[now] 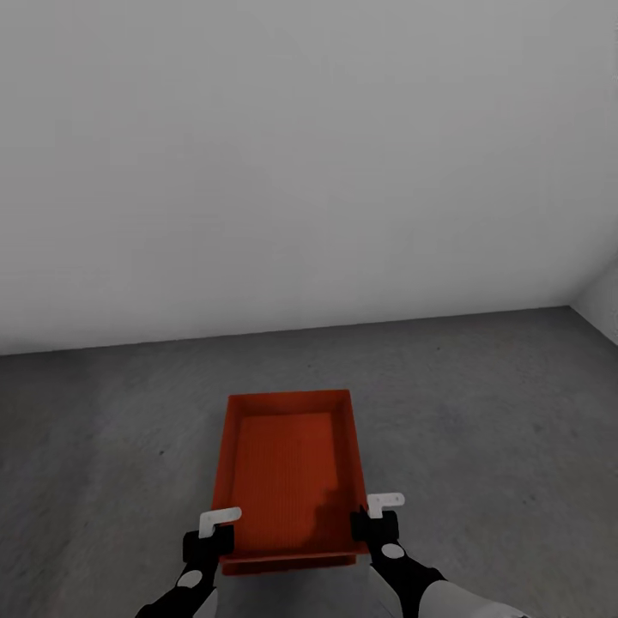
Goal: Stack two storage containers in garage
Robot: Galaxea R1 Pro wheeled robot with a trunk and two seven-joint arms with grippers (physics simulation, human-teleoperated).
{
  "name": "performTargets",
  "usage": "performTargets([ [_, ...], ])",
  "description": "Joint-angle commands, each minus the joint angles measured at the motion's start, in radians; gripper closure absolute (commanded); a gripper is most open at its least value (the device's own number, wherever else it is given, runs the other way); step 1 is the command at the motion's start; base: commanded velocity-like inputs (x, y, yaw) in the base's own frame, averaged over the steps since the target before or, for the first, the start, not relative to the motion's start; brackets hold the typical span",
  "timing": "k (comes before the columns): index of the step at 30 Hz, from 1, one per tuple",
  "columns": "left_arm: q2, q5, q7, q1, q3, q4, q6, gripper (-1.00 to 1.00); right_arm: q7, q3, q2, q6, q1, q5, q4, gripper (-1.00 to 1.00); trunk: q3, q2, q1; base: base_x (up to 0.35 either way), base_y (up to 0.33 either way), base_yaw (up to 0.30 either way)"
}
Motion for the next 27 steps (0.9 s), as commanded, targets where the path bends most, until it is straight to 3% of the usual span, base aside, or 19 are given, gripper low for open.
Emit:
performTargets([
  [1,-0.005,-0.006,0.008,-0.001,0.013,-0.005,-0.020,1.00,0.001,-0.012,0.002,-0.005,0.000,-0.025,0.004,1.00,-0.001,0.000,0.000,0.000,0.000,-0.016],
  [27,-0.006,-0.006,0.010,-0.001,0.013,-0.004,-0.020,1.00,0.003,-0.012,0.001,-0.005,0.000,-0.025,0.004,1.00,-0.001,0.000,0.000,0.000,0.028,-0.001],
])
